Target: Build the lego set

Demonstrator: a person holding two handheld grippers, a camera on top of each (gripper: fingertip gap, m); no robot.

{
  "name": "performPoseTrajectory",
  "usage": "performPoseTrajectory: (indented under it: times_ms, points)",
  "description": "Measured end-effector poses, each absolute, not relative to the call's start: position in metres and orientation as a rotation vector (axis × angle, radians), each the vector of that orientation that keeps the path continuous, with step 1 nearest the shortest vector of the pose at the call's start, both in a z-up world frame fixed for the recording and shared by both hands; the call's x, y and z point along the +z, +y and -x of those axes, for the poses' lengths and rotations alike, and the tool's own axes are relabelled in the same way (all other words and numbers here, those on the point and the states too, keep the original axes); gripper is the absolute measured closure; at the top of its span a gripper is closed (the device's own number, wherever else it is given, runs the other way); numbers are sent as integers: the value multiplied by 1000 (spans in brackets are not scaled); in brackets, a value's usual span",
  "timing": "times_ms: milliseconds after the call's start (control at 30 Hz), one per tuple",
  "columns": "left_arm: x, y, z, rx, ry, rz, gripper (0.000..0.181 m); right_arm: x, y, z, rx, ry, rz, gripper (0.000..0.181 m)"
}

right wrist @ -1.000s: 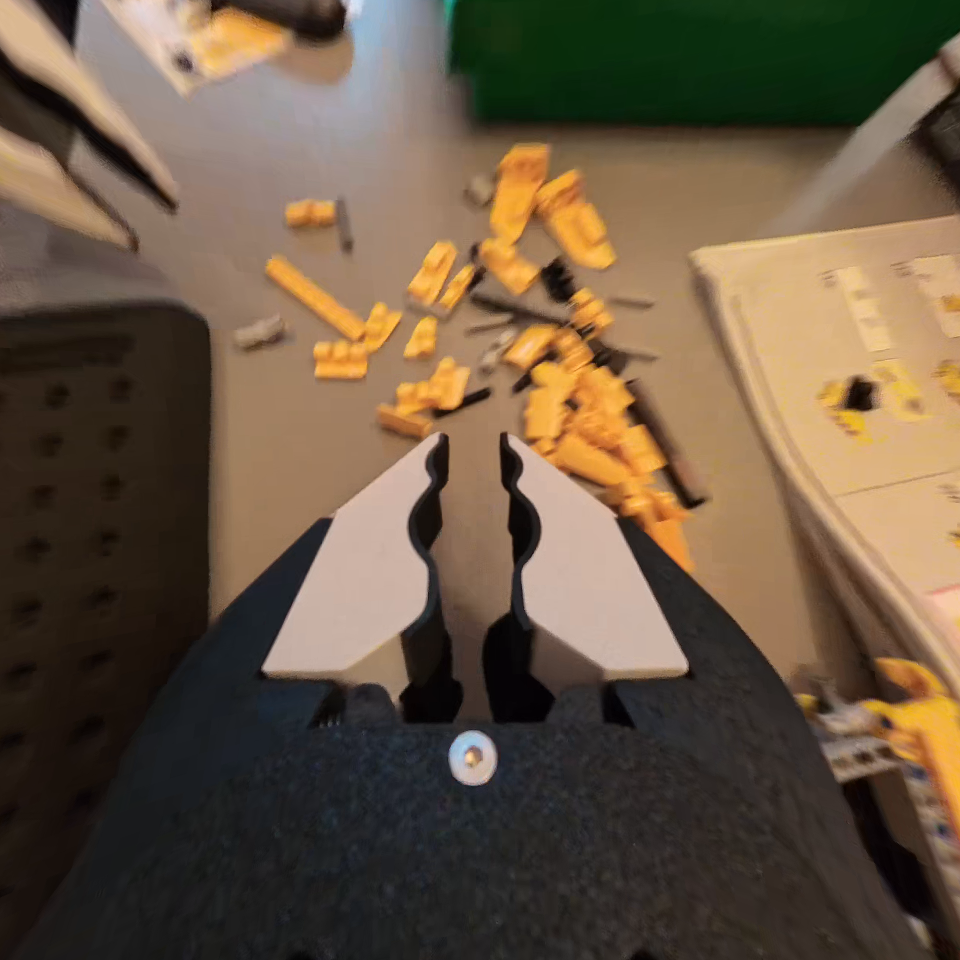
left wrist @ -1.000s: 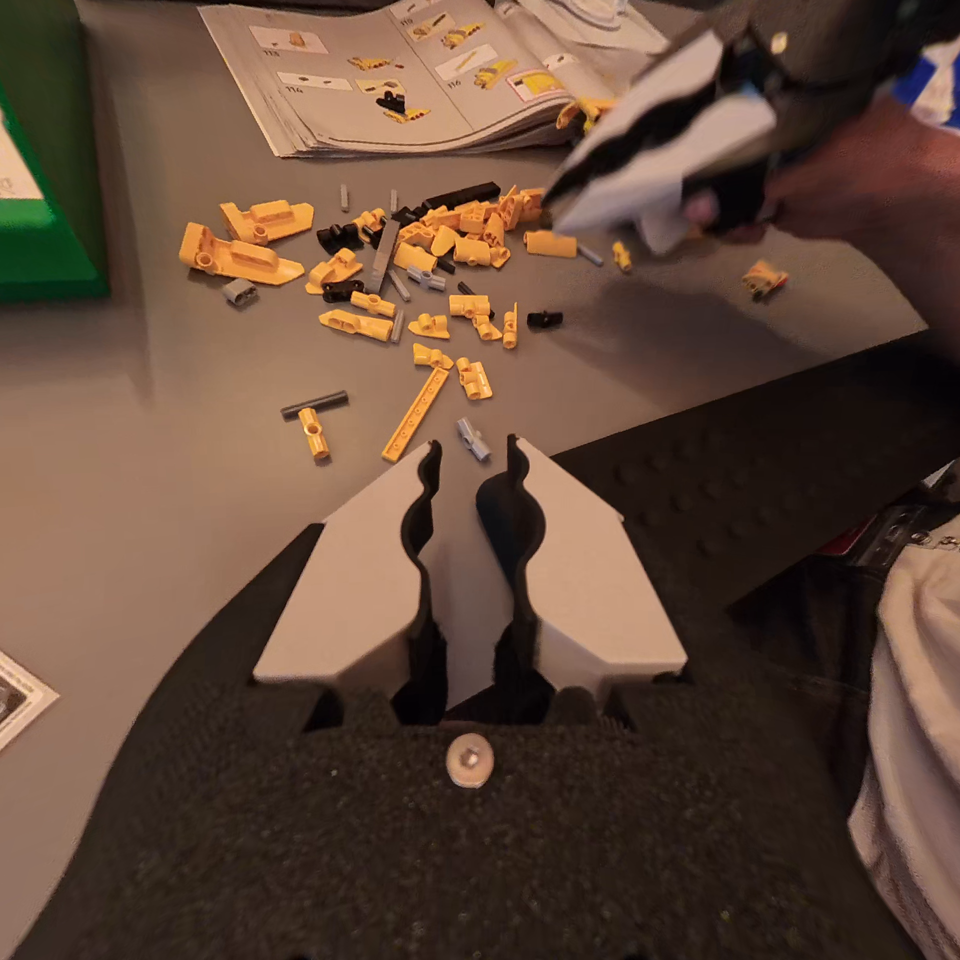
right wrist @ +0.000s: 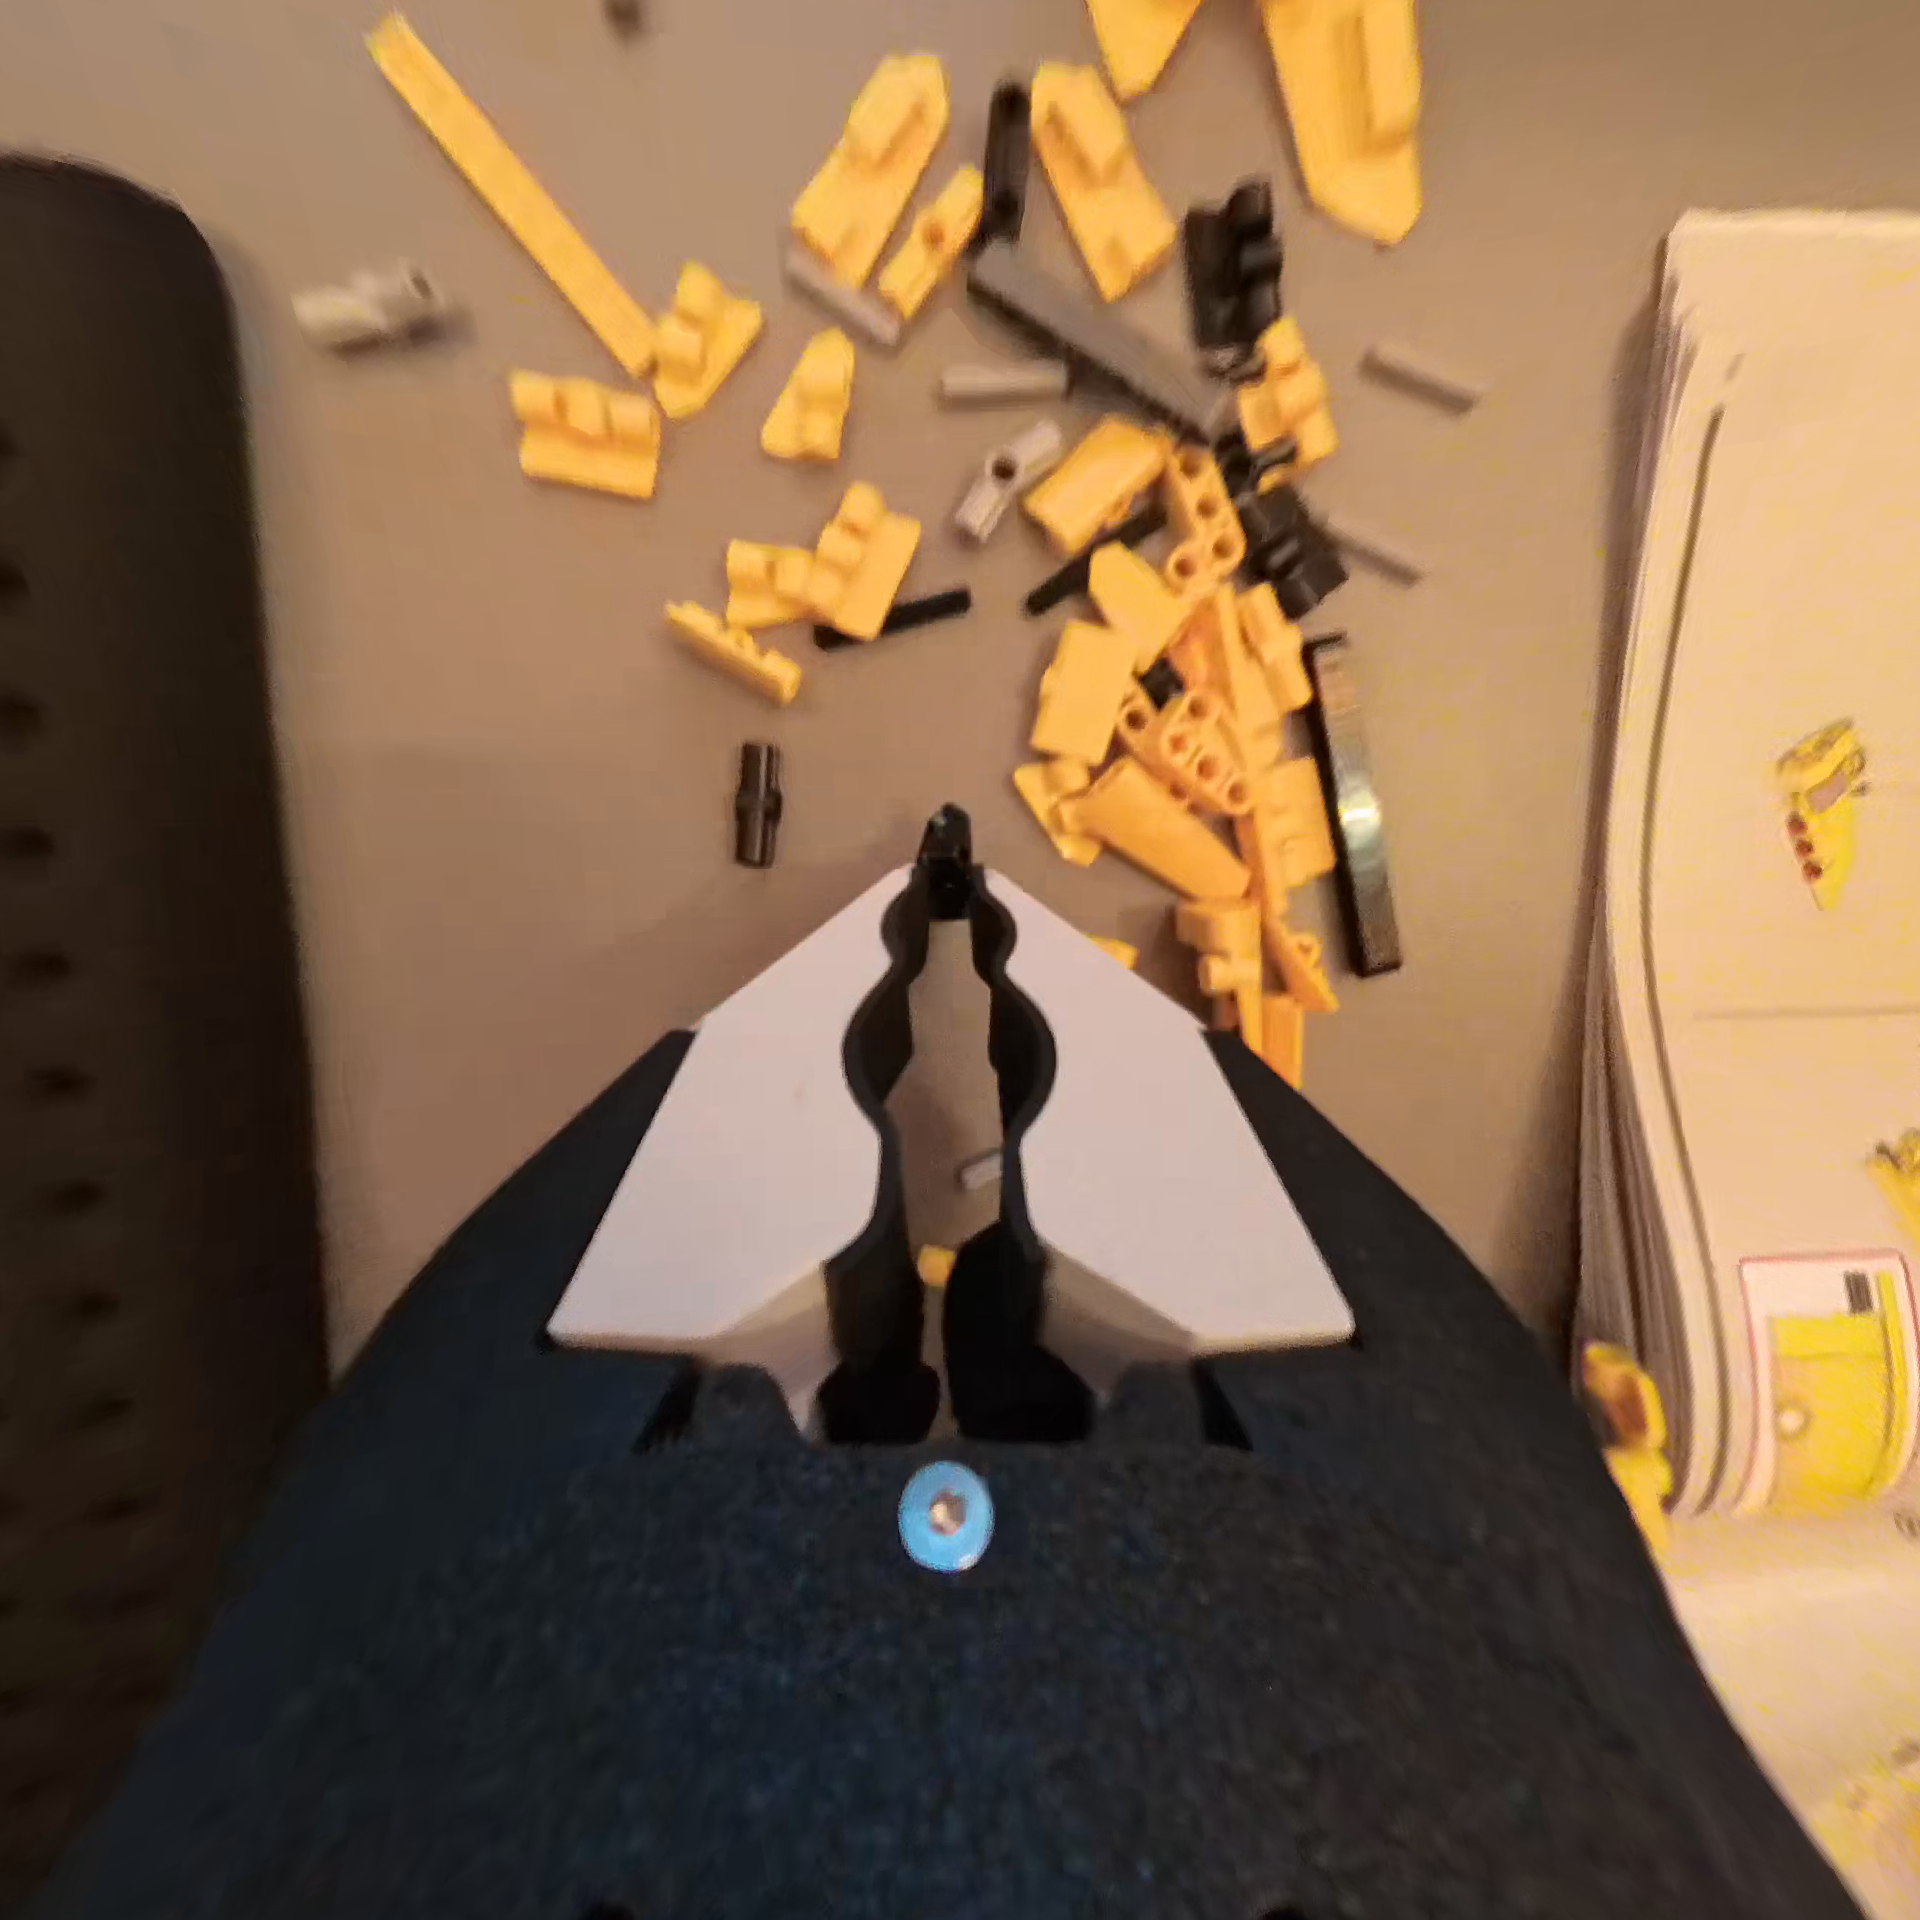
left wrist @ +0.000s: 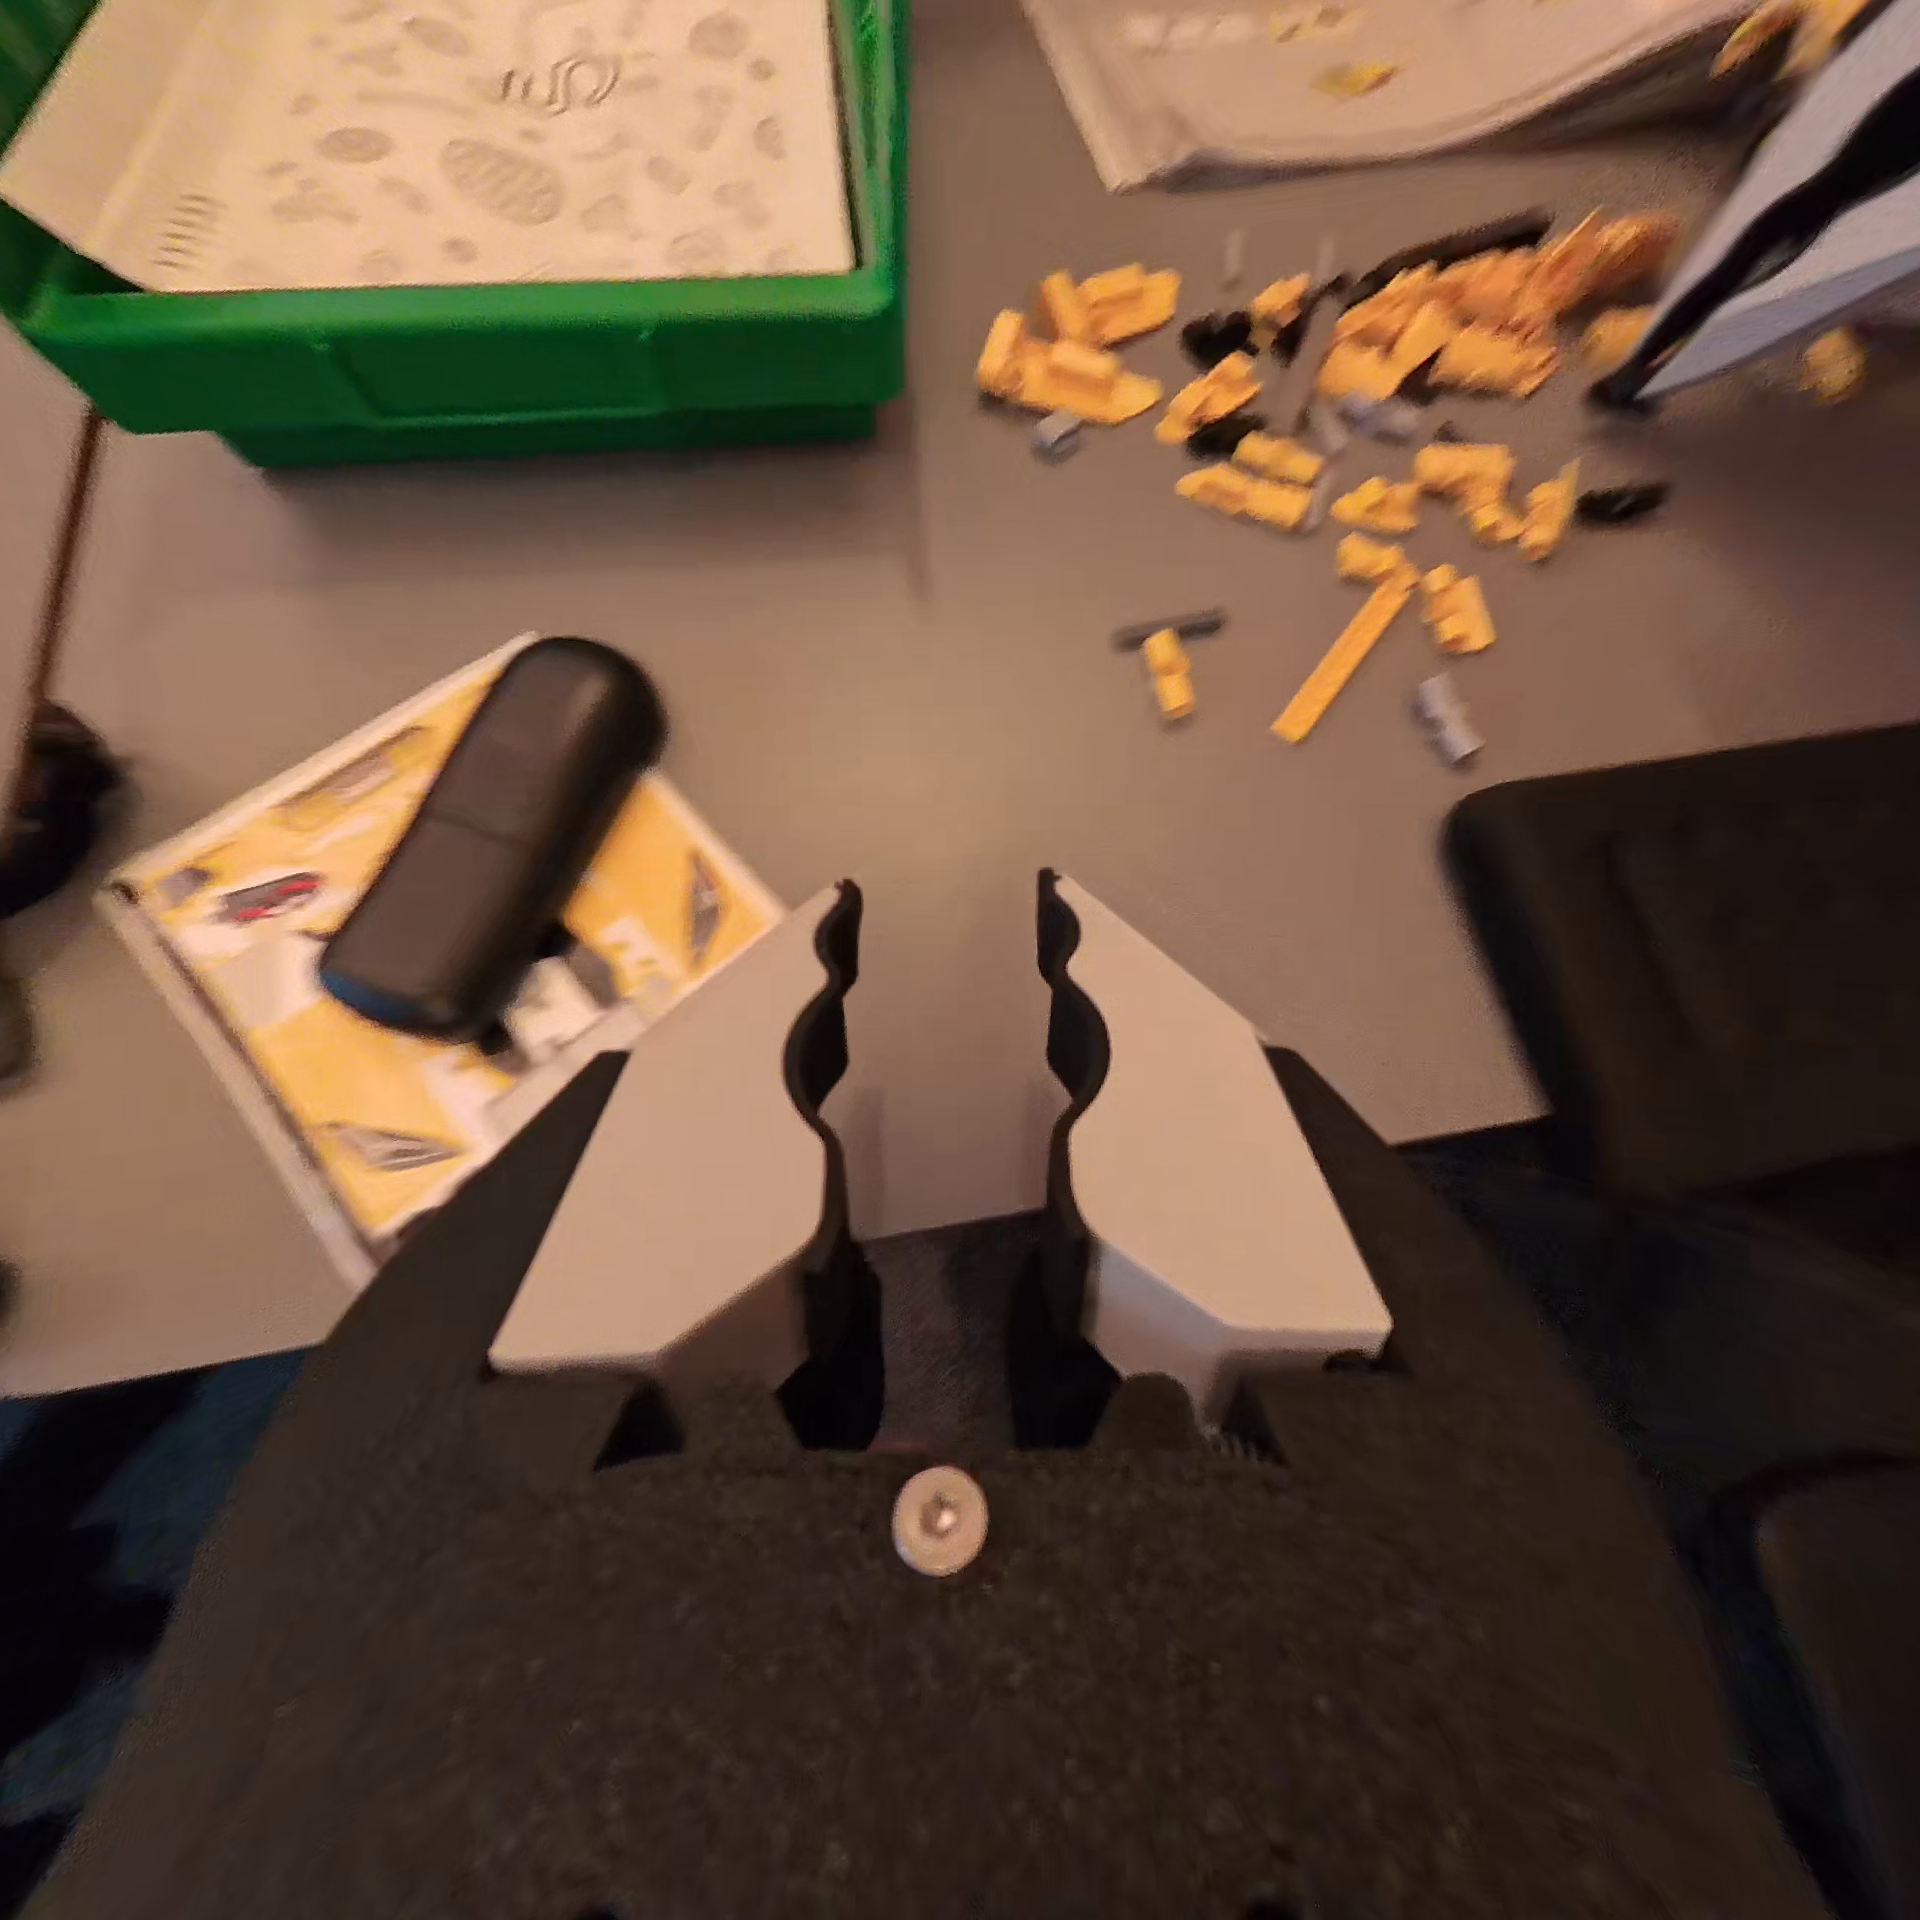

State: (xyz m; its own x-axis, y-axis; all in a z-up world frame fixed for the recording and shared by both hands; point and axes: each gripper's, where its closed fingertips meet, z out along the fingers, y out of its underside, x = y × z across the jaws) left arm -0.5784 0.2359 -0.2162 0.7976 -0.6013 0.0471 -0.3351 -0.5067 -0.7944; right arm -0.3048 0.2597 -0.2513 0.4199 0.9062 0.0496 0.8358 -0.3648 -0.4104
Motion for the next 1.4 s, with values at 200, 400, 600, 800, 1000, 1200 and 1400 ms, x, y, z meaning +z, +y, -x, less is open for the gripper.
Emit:
performPoseTrajectory:
  times_ms: [200, 400, 600, 800, 1000, 1200, 1400]
  points:
    - [-224, 280, 646, -61, 918, 2219, 126, -263, 247, 305, 278, -1397, 2353, 176]
    - [-232, 314, 648, -238, 1058, 2269, 127, -250, 245, 299, 320, -1257, 2340, 156]
    - [-260, 320, 651, -252, 1143, 2382, 138, -221, 206, 295, 448, -1076, 2176, 157]
    - [-248, 329, 646, -239, 1092, 2357, 138, -221, 166, 276, 423, -1008, 2139, 159]
    - [-235, 374, 663, -123, 1149, 2383, 139, -221, 151, 261, 471, -948, 2151, 159]
    - [-252, 418, 681, -120, 1094, 2498, 138, -225, 147, 257, 508, -921, 2166, 158]
    - [-255, 417, 685, -100, 1024, 2447, 136, -229, 137, 248, 540, -885, 2172, 158]
